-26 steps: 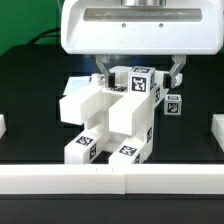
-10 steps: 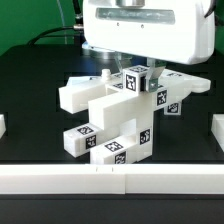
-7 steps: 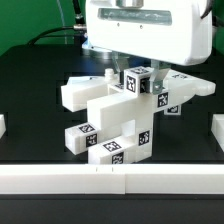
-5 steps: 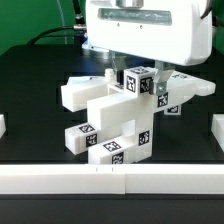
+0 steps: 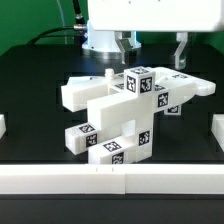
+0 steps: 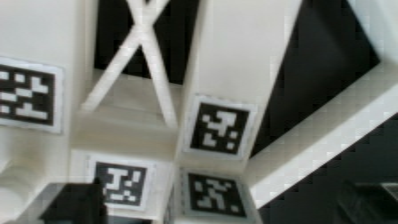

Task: Assemble chair

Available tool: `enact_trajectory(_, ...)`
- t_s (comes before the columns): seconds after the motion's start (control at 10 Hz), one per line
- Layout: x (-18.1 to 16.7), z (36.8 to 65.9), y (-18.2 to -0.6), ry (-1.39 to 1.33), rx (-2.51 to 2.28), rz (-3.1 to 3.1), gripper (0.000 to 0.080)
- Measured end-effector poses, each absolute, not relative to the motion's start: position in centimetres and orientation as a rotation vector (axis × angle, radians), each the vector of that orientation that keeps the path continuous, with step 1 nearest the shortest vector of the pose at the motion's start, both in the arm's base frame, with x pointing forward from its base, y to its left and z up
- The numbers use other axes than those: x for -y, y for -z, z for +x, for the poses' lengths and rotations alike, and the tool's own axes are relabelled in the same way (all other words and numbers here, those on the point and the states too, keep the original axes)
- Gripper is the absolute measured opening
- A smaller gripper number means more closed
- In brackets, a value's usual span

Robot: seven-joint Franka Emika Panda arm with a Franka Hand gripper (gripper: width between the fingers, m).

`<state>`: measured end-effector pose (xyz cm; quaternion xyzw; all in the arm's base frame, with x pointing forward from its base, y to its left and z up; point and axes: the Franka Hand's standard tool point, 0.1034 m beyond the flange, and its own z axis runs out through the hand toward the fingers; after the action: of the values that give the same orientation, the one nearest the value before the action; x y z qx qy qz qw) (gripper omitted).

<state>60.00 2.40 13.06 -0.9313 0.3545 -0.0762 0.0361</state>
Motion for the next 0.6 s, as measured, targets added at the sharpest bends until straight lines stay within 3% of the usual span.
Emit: enact_trajectory(0.6, -3.5, 59.8, -13.0, 0.248, -1.010, -2.889, 0.0649)
